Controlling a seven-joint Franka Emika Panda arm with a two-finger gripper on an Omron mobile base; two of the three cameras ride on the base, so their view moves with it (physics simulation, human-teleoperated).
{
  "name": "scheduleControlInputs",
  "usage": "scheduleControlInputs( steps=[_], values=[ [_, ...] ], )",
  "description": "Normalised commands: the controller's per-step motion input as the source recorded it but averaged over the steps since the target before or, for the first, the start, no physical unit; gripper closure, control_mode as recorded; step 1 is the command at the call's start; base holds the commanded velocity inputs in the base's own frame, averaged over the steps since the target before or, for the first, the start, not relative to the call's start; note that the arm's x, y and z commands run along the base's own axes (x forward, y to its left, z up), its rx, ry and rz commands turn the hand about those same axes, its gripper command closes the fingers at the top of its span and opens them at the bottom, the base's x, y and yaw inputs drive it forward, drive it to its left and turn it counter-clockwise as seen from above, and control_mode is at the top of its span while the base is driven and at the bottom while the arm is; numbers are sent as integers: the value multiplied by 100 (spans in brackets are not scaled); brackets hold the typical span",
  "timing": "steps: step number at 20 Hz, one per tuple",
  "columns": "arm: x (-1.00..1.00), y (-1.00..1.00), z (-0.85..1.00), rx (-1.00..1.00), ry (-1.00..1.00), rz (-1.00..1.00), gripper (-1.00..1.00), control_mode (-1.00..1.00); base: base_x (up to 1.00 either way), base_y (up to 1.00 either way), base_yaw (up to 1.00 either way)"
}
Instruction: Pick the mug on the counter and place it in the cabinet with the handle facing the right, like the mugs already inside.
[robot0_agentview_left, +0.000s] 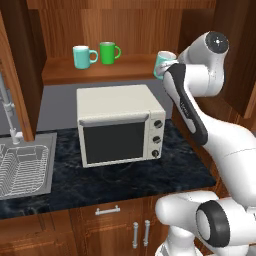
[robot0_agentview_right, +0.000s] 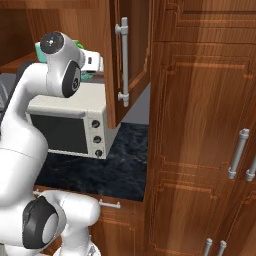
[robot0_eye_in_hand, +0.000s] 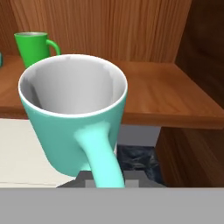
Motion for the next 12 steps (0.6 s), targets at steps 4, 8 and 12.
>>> scheduleControlInputs(
  steps=[4,8,12],
  values=[
    [37,0,0,0,0,0,100,-100,0,0,0],
    [43,0,0,0,0,0,100,-100,0,0,0],
    [51,0,0,0,0,0,100,-100,0,0,0]
  ],
)
